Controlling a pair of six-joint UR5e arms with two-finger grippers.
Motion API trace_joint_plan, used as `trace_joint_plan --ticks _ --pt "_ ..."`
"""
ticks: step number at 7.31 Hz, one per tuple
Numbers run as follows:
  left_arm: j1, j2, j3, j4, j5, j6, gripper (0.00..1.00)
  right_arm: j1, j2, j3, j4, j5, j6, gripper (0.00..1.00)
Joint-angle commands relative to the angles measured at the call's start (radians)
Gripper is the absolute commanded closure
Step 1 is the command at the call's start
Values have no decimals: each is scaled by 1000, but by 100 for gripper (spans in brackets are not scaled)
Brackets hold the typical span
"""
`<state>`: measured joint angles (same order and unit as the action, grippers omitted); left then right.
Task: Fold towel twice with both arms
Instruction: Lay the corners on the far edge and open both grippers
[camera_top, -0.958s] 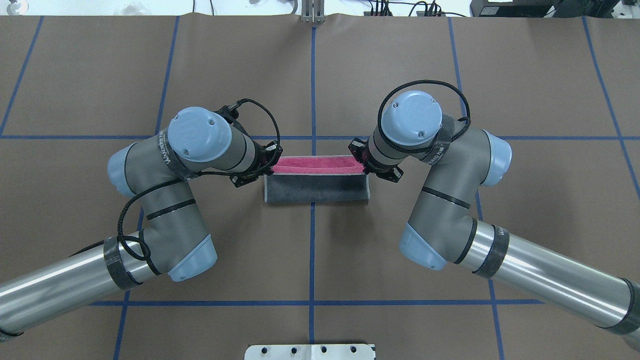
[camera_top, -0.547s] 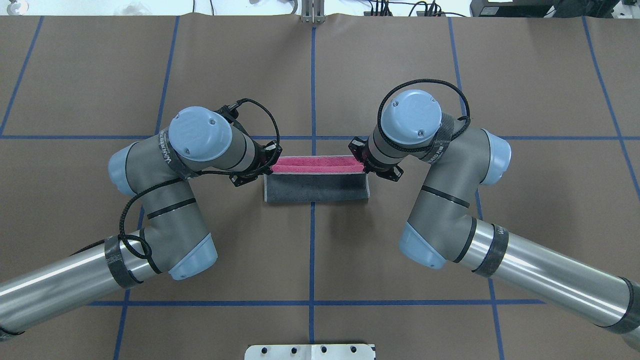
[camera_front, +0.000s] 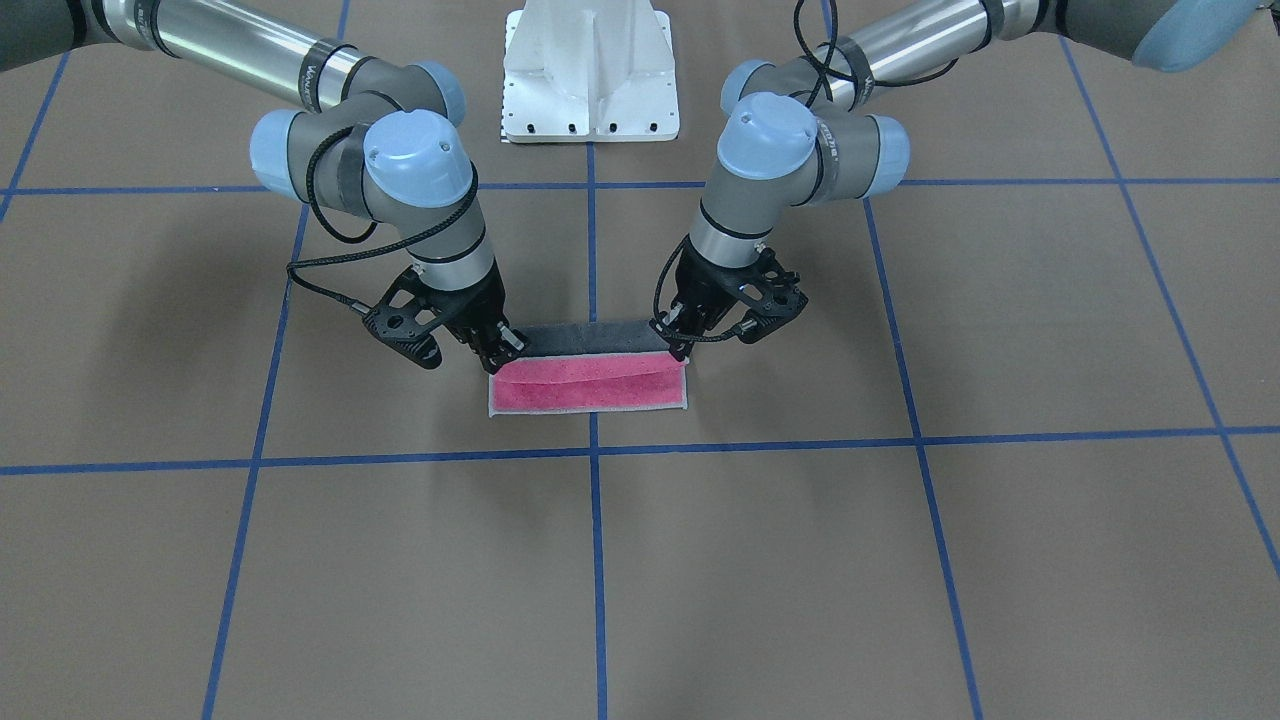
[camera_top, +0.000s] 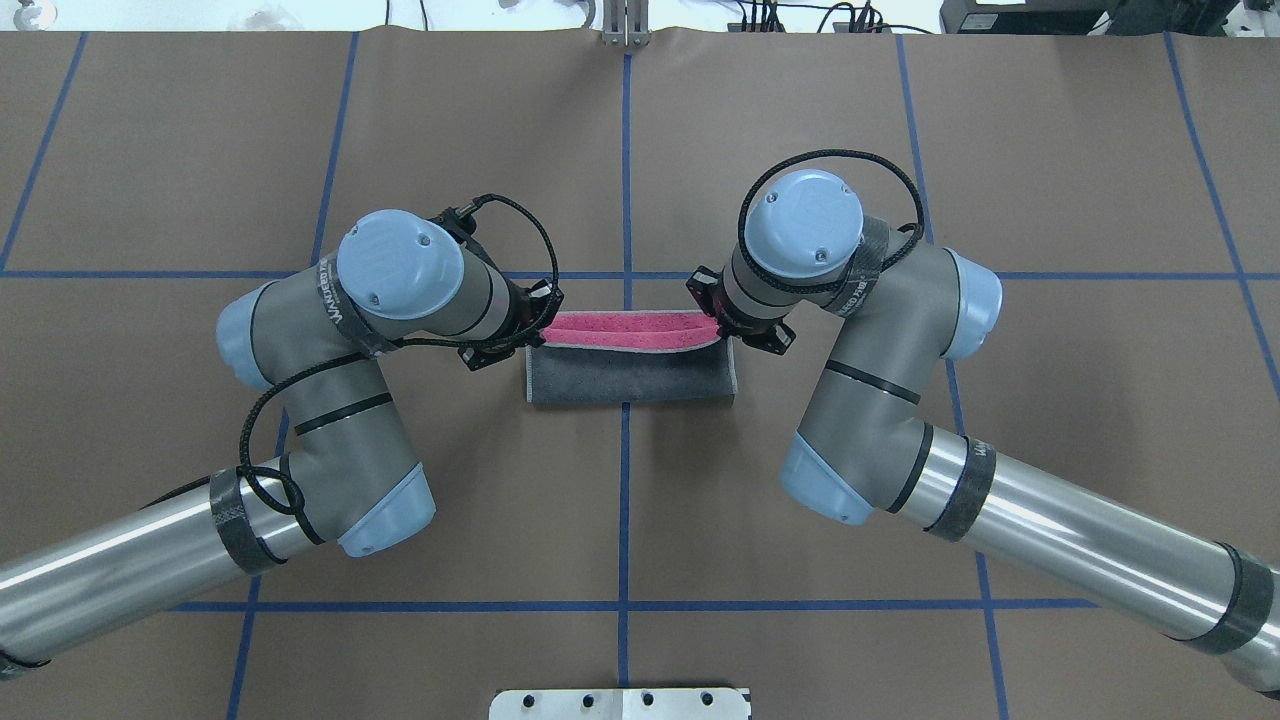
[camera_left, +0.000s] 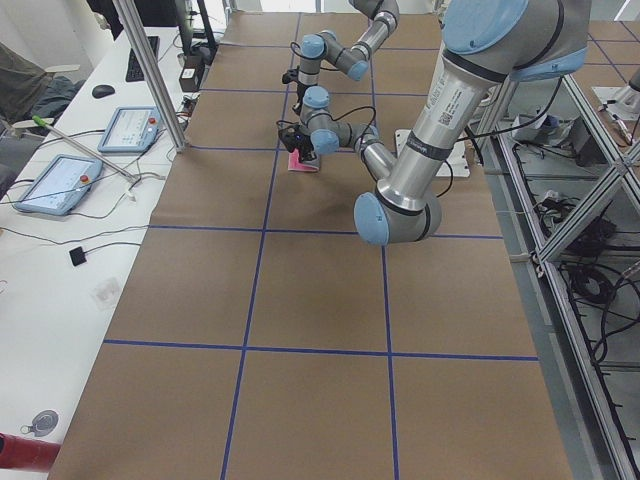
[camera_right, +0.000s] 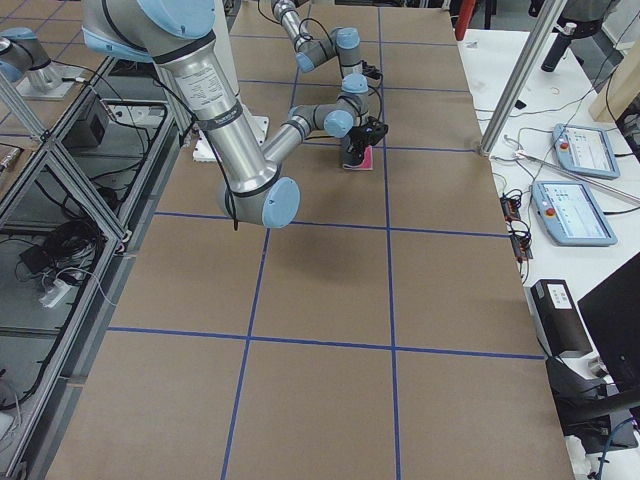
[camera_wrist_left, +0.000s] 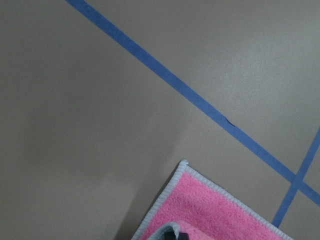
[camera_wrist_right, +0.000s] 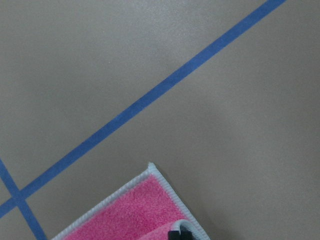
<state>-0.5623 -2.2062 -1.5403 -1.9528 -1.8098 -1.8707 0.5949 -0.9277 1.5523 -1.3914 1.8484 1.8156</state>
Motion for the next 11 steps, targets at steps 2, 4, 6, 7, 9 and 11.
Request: trace_joint_plan --ticks 2,4,6,7,9,11 --pt "-2 -6 9 -2 1 2 100 6 0 -1 0 0 1 91" --pt "-22 -10 76 -64 1 5 1 19 6 -14 2 6 -1 0" --pt "-42 -20 91 -77 1 8 0 43 29 -34 6 37 -1 0" --pt "-51 -29 91 -77 0 11 0 43 29 -34 6 38 -4 0" --pt "-57 -29 59 -74 -10 21 0 36 17 -28 17 38 5 0" --pt "-59 -21 34 -66 -14 21 0 -9 -49 41 34 38 100 1"
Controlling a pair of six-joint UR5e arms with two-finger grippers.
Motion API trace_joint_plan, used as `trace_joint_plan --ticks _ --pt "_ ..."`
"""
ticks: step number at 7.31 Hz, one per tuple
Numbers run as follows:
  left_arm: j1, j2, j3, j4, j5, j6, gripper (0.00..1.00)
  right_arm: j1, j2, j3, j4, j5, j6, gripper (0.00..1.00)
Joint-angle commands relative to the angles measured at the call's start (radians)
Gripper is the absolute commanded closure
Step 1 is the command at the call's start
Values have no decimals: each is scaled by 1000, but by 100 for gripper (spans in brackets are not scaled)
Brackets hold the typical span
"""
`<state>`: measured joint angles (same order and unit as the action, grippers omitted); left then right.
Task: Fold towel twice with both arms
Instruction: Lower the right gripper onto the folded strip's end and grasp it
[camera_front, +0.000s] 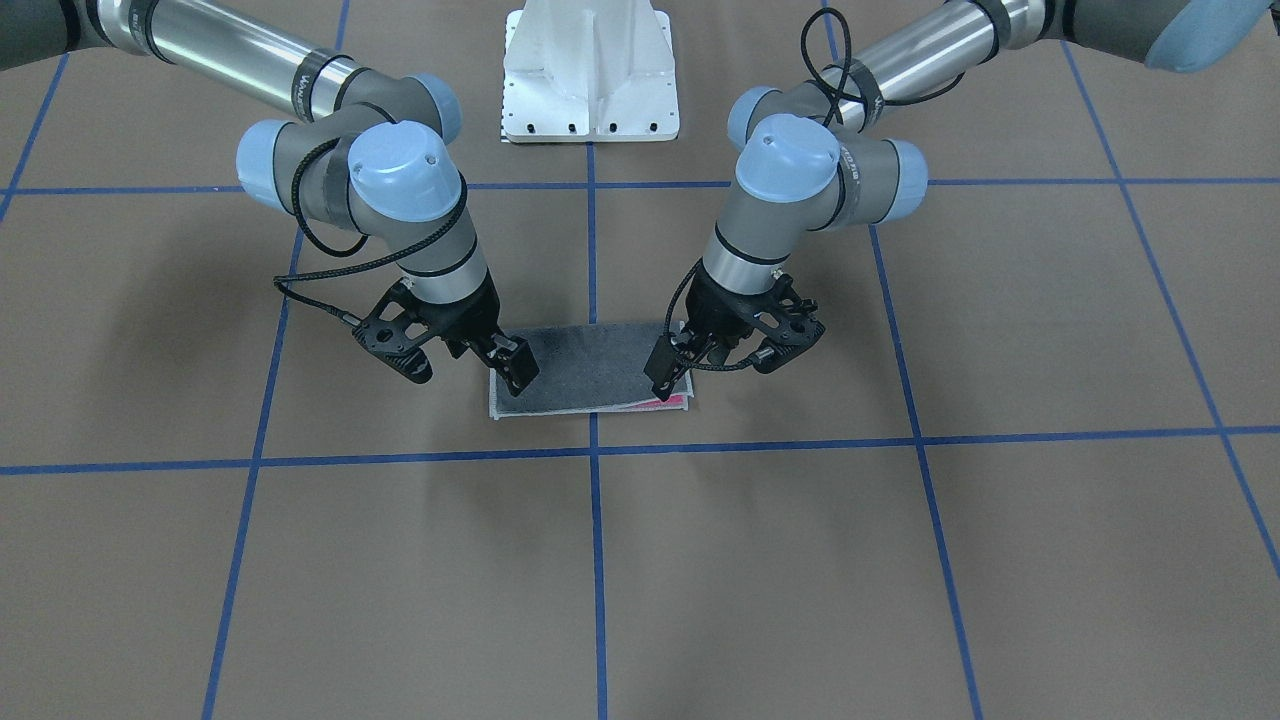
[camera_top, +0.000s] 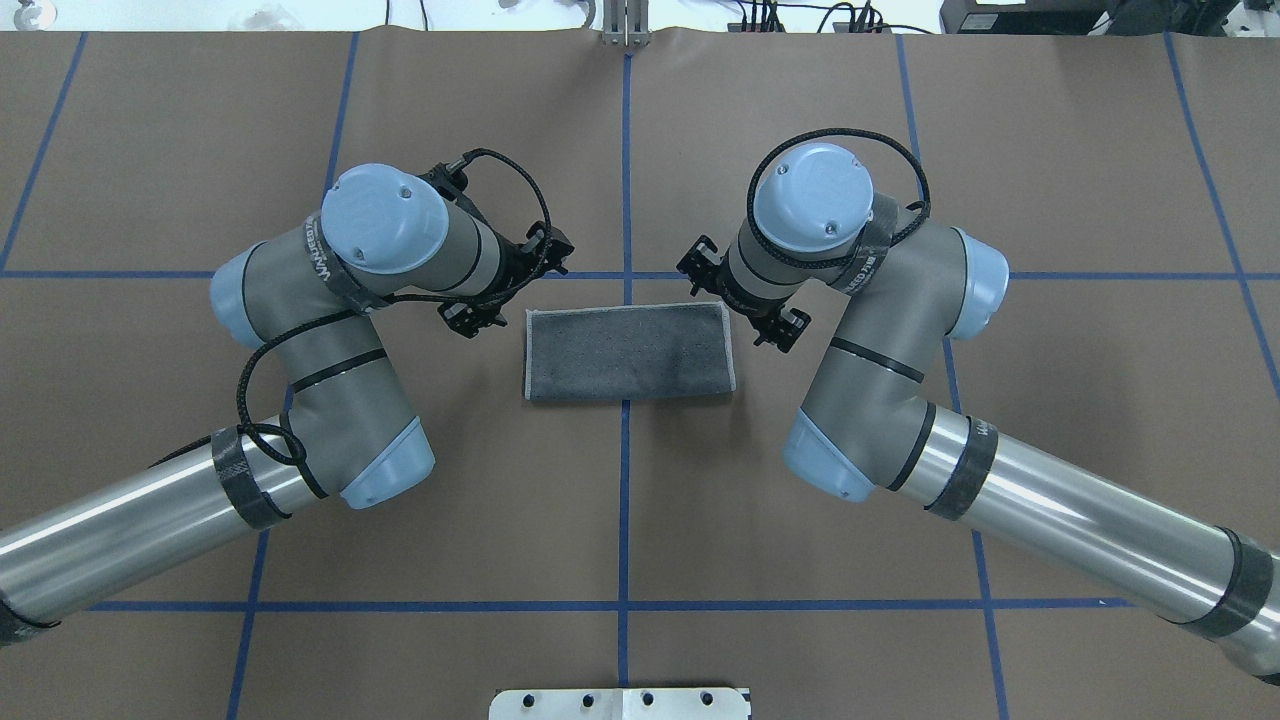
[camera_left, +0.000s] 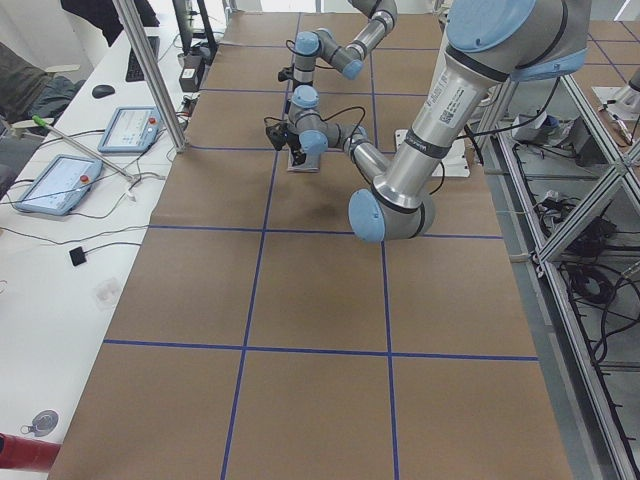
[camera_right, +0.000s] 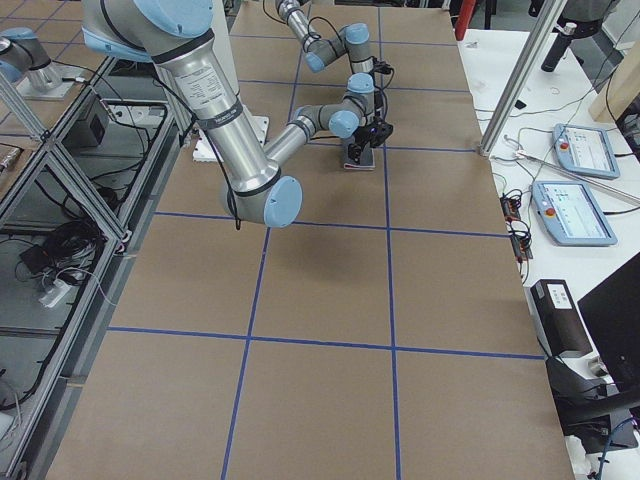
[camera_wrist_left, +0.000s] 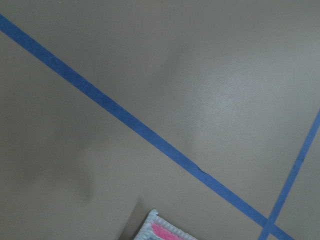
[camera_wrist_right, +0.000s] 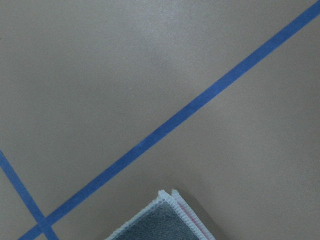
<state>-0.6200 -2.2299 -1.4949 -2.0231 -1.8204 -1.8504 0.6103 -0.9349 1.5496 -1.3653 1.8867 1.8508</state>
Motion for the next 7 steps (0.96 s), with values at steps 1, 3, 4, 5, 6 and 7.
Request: trace_joint_plan --ticks 1,3,4,5,6,7 --pt "0 3 -12 4 -3 0 0 -46 -59 69 8 0 143 12" --pt "0 3 -10 3 -3 0 0 -64 -68 61 6 -1 231 37" --pt "0 3 -10 4 -3 0 0 -66 -67 54 6 -1 238 37" --pt "0 3 -10 6 -3 0 0 -66 -67 52 6 -3 249 39" --pt "0 3 -10 6 -3 0 0 -66 -65 41 6 -1 251 41" --pt "0 3 -11 6 -3 0 0 -67 -62 41 6 -1 255 45"
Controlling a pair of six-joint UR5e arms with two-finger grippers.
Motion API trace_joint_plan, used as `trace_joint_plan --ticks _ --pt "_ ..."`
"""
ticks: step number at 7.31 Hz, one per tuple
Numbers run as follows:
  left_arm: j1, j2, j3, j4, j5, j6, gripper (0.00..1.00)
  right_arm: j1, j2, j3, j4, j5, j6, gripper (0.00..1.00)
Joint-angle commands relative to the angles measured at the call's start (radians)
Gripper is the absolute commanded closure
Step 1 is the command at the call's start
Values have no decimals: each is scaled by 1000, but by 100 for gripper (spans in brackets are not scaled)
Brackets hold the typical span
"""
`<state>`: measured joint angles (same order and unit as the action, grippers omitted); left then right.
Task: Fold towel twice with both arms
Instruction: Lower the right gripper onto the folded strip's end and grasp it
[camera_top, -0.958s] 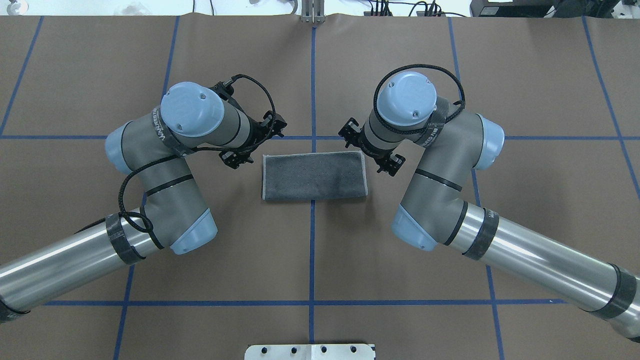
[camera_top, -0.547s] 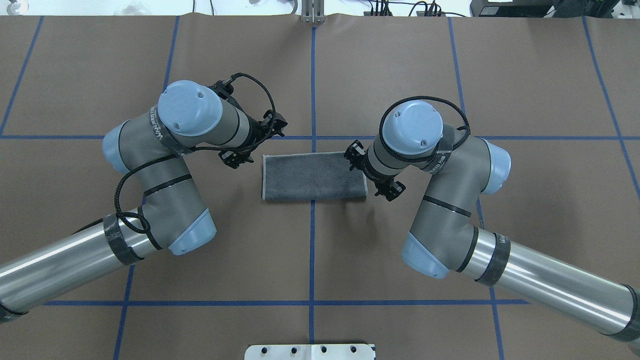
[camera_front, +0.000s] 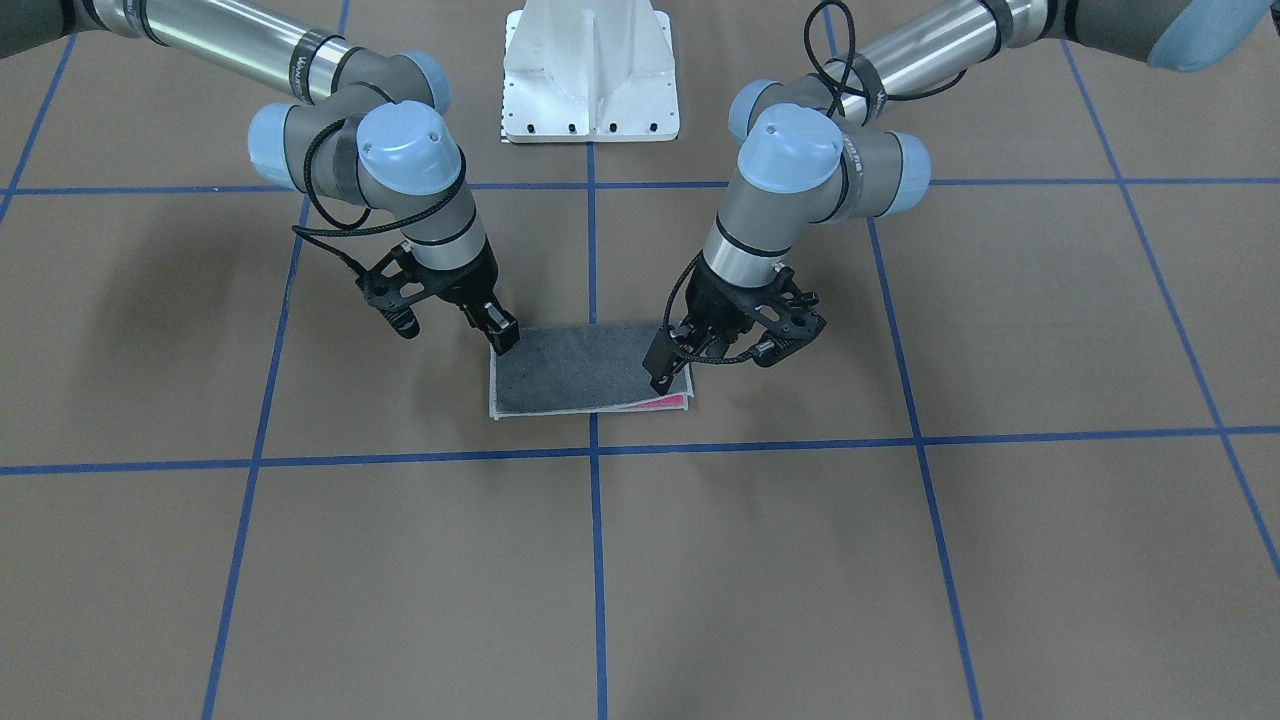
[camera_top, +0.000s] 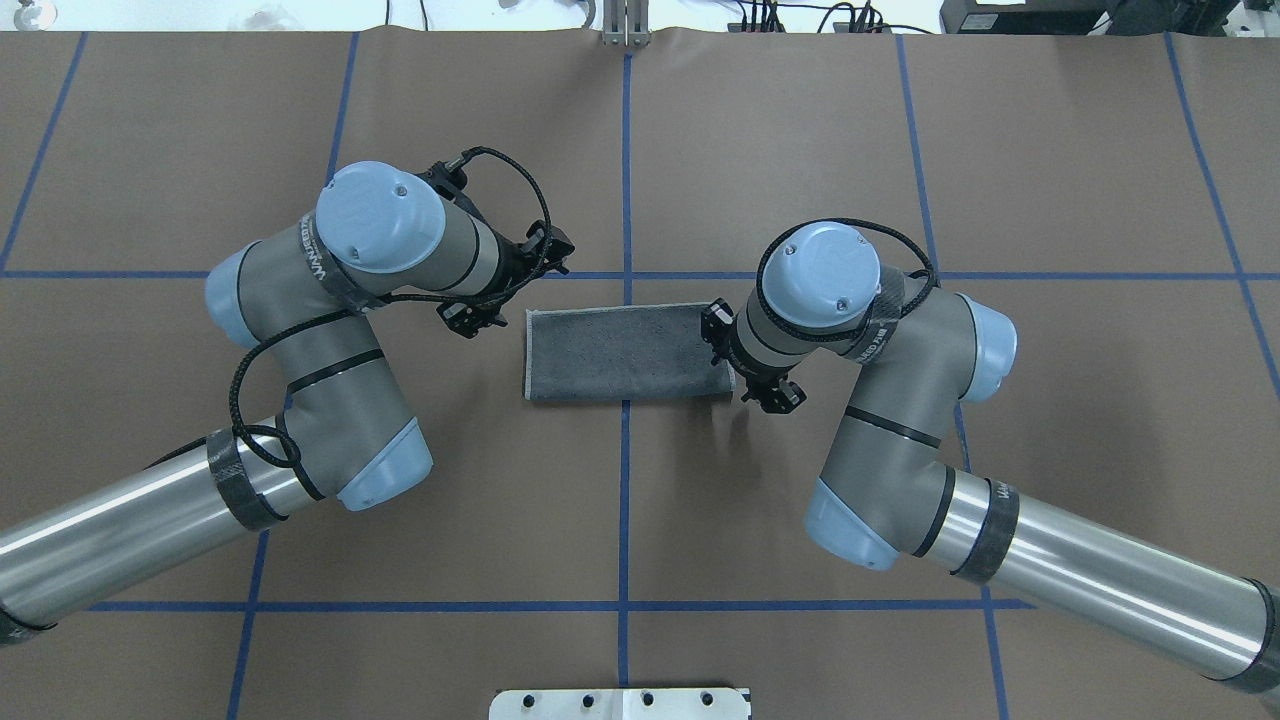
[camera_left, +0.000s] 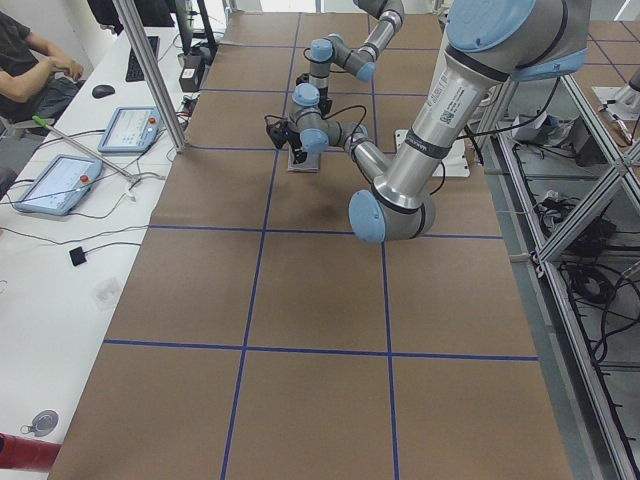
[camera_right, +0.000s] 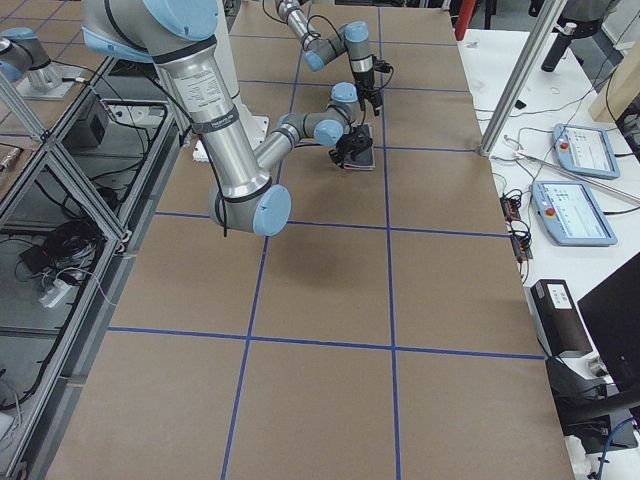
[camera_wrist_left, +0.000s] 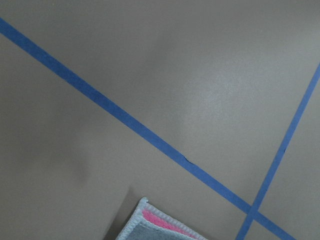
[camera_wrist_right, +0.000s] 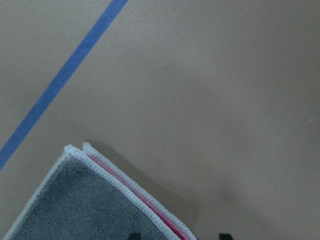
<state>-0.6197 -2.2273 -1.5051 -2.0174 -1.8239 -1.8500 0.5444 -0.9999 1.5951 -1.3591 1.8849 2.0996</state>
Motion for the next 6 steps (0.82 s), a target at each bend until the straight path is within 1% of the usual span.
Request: trace_joint_plan --ticks 1,3,4,5,6 --pt "0 2 -1 0 0 0 0 -4 3 -4 0 0 5 48" --pt "0 3 -3 0 2 0 0 -4 3 -4 2 0 4 56" --pt "-2 3 -6 2 2 0 0 -4 6 -4 0 0 7 71" --pt "-2 5 -15 3 3 0 0 -4 4 -4 0 2 7 98" --pt "-2 12 -23 3 3 0 0 -4 4 -4 2 5 2 100"
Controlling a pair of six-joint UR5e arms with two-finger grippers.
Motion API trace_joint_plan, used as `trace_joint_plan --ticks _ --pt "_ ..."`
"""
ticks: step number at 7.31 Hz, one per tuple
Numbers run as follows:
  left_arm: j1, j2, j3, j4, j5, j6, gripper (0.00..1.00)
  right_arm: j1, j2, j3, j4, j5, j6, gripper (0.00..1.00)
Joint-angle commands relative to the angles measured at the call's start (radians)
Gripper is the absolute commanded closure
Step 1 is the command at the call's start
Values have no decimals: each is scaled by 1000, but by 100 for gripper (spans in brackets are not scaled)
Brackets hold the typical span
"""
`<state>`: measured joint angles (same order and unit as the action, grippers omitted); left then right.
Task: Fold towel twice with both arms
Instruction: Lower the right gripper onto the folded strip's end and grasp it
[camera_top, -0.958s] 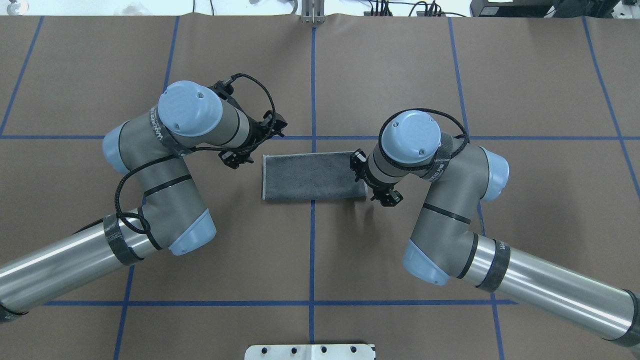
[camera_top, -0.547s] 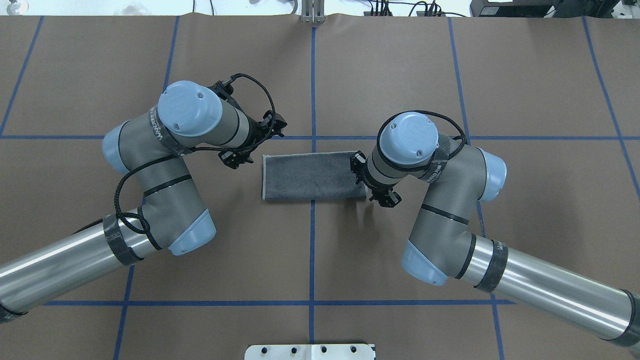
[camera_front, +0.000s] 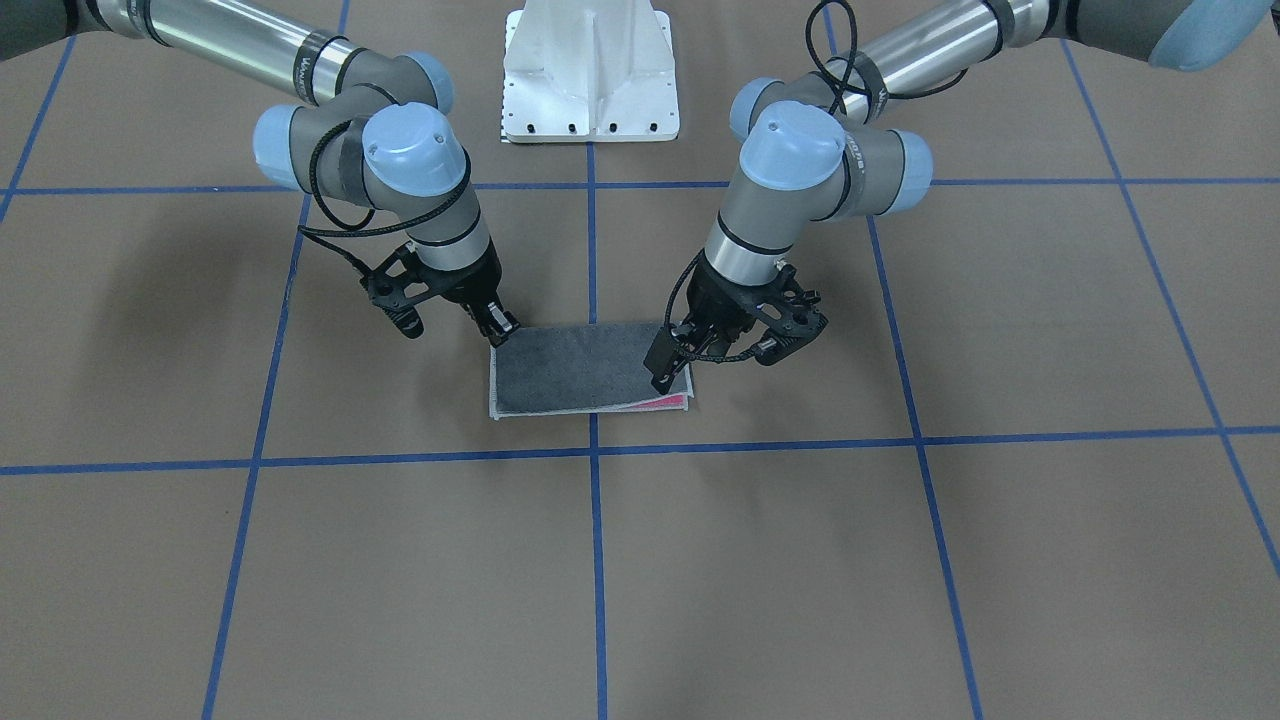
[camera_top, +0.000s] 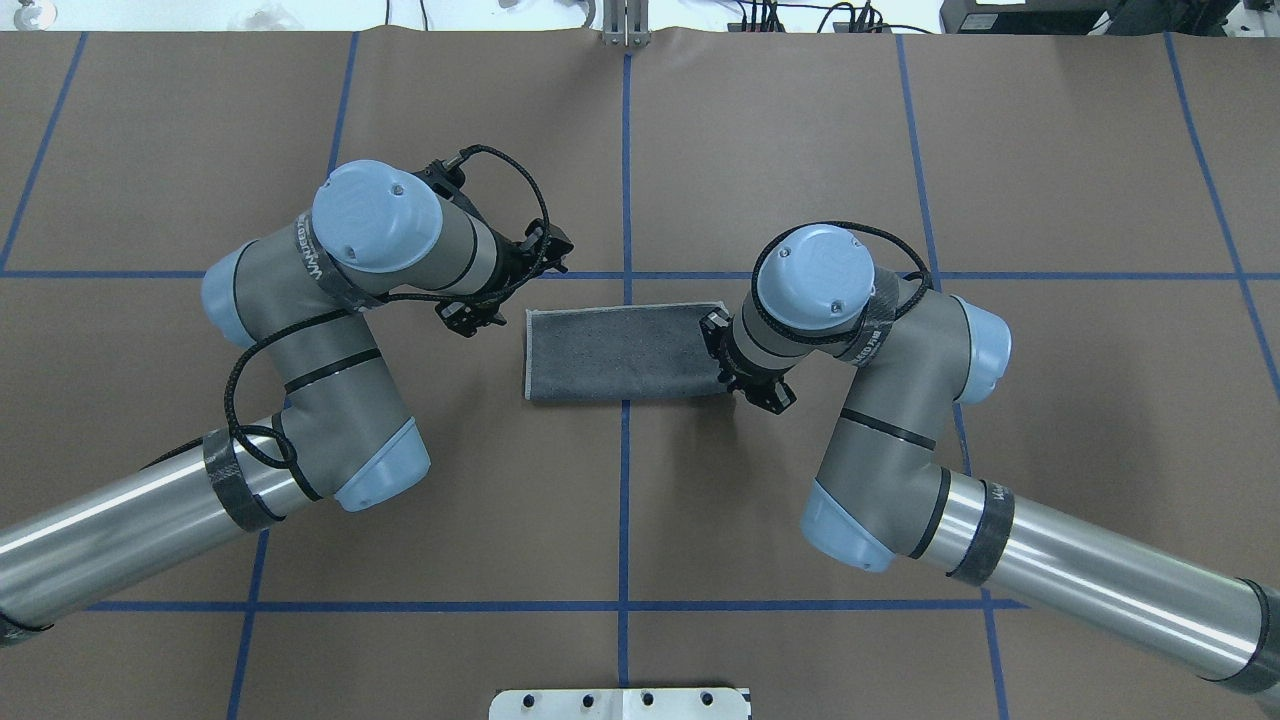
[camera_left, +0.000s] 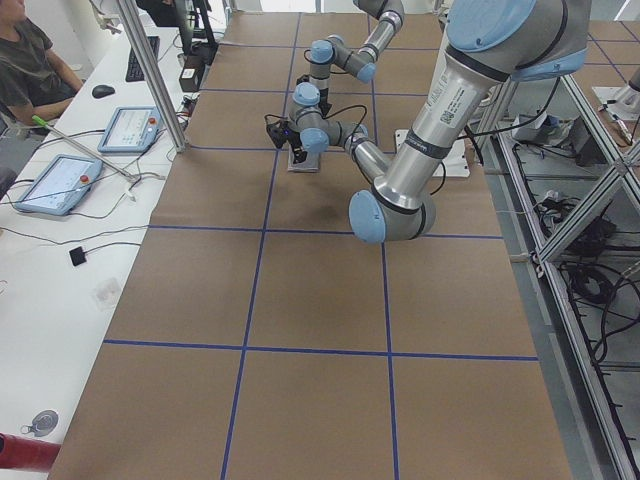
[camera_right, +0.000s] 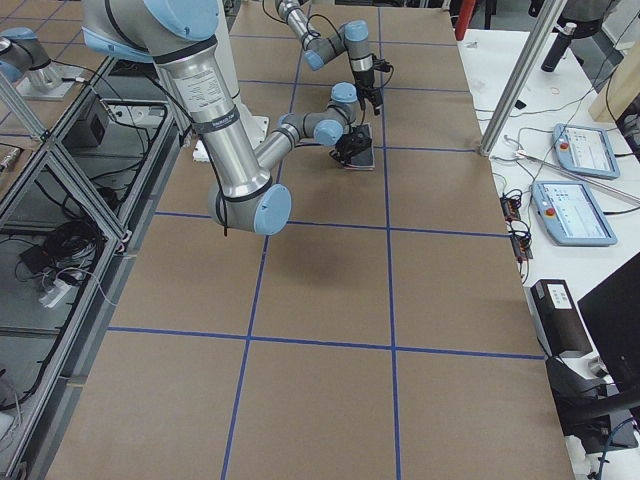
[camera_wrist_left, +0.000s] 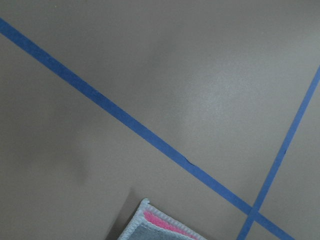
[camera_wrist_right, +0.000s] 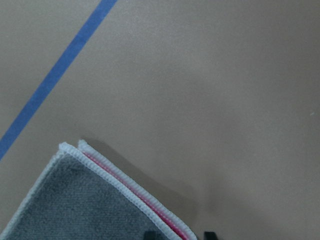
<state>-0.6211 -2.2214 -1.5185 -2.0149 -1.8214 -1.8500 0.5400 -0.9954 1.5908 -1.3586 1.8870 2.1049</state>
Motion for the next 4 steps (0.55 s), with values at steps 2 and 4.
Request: trace_joint_plan --ticks 2,4 --pt "1 6 -9 1 1 0 0 3 -5 3 44 4 1 100" --pt "1 6 -11 1 1 0 0 5 -9 11 44 17 1 100"
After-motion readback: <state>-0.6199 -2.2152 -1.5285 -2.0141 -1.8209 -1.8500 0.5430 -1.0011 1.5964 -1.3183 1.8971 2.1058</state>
